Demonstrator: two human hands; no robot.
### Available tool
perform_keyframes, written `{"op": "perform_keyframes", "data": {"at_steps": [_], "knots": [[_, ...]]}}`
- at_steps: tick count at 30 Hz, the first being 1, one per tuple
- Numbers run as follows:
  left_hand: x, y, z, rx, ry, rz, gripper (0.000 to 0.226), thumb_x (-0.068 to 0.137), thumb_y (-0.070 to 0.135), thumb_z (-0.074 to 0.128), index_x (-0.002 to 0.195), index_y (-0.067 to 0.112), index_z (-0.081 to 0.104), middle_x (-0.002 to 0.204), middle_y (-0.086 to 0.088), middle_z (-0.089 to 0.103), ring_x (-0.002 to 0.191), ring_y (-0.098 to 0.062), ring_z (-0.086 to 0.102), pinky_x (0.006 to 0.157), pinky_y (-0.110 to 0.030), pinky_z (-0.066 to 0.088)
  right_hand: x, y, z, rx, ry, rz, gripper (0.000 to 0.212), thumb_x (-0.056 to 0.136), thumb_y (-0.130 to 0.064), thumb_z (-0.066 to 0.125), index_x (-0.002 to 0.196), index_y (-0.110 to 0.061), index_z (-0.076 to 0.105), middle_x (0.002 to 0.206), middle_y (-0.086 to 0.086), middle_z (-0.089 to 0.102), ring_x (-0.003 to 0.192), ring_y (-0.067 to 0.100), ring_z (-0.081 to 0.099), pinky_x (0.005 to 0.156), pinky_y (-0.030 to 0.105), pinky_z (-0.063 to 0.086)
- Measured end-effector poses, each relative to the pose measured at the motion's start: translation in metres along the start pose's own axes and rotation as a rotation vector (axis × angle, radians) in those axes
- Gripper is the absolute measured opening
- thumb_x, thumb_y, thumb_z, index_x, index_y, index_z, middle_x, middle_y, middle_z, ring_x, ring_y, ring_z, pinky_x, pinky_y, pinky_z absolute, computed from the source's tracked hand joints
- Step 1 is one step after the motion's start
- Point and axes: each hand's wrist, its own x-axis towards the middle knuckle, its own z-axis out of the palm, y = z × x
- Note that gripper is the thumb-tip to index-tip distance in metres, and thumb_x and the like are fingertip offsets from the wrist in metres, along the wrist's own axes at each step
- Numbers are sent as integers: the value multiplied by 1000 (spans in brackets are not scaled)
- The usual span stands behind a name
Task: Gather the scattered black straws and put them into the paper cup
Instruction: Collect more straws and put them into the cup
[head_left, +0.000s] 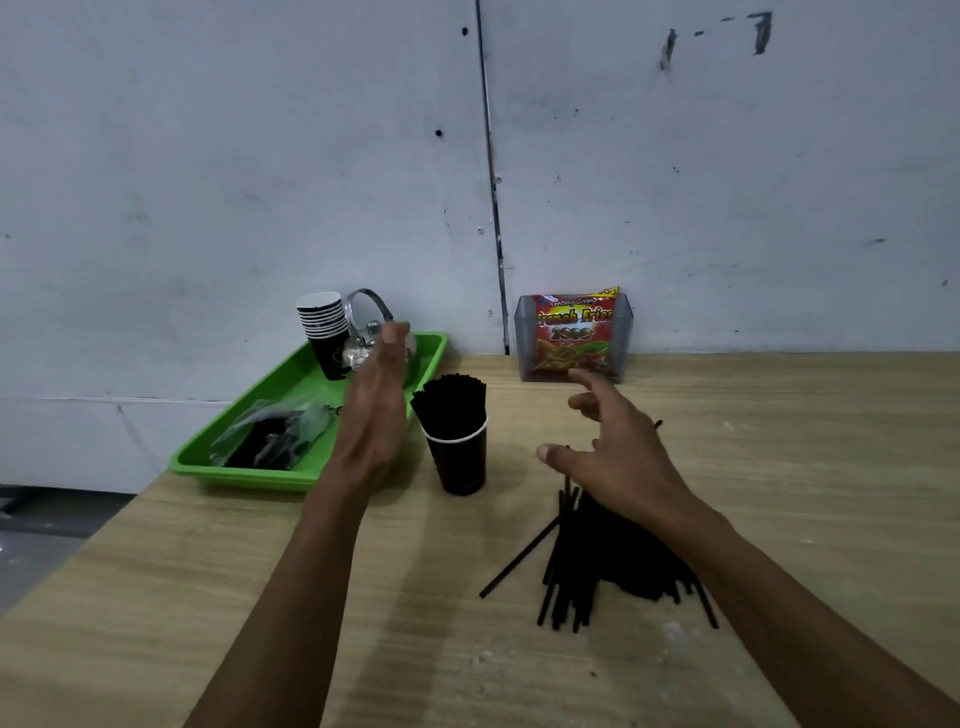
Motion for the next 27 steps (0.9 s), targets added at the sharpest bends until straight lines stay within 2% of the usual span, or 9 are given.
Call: {"op": "perform_keyframes", "data": {"at_steps": [2, 5, 8, 10, 14, 16, 19, 23, 27], "knots": [[-7, 15, 6, 7, 135, 147, 57, 95, 58, 29, 106, 14, 64, 99, 3, 65, 88, 1, 53, 77, -20, 40, -4, 8, -16, -22, 46, 17, 76, 74, -27, 82, 140, -27, 45, 124, 1, 60, 114, 14, 54, 92, 34, 49], [-20, 28, 26, -36, 220, 268, 41, 96, 38, 46, 89, 4, 66, 82, -13, 65, 73, -18, 57, 65, -31, 45, -11, 21, -39, -103, 80, 83, 60, 77, -26, 80, 132, -22, 57, 113, 2, 65, 100, 15, 61, 81, 25, 46], [-36, 28, 58, -117, 81, 201, 28, 96, 23, 52, 82, 3, 66, 73, -12, 67, 62, -15, 60, 55, -24, 46, -20, 36, -57, -209, 77, 176, 51, 80, -28, 75, 129, -20, 59, 104, 1, 63, 91, 18, 61, 76, 26, 44], [-43, 16, 79, -68, -61, 115, 22, 96, 17, 54, 84, 5, 68, 74, -13, 69, 59, -13, 62, 51, -17, 43, -28, 46, -66, -297, 48, 242, 51, 83, -31, 72, 130, -20, 57, 107, 2, 61, 95, 19, 59, 79, 29, 45], [-56, -17, 108, 74, -219, 3, 18, 94, 17, 55, 83, 16, 69, 76, -6, 70, 67, -20, 67, 58, -35, 52, -46, 60, -75, -461, -40, 381, 52, 90, -36, 62, 137, -17, 50, 129, 8, 57, 118, 26, 55, 91, 38, 48], [-64, -23, 113, 140, -214, -9, 17, 94, 15, 55, 85, 15, 70, 77, -6, 72, 74, -19, 67, 69, -32, 52, -54, 65, -72, -562, -79, 422, 45, 94, -39, 54, 132, -15, 51, 129, 9, 54, 117, 28, 53, 89, 40, 48], [-73, -25, 116, 193, -203, 13, 17, 95, 13, 55, 89, 11, 71, 84, -4, 71, 78, -11, 64, 68, -21, 47, -61, 66, -63, -648, -78, 439, 35, 98, -39, 42, 120, -14, 55, 124, 12, 50, 113, 32, 52, 84, 39, 44], [-79, -31, 118, 529, -221, 91, 22, 97, 20, 47, 99, 11, 67, 96, -4, 61, 92, -19, 57, 75, -35, 50, -63, 57, -48, -664, -80, 425, 32, 100, -34, 37, 115, -11, 54, 121, 12, 49, 107, 33, 53, 76, 35, 38], [-86, -29, 115, 691, -246, -29, 23, 100, 21, 39, 109, 9, 57, 104, -11, 56, 93, -26, 54, 73, -36, 45, -60, 49, -39, -625, -70, 417, 40, 101, -40, 34, 119, -10, 53, 122, 12, 50, 107, 34, 54, 76, 36, 38]]}}
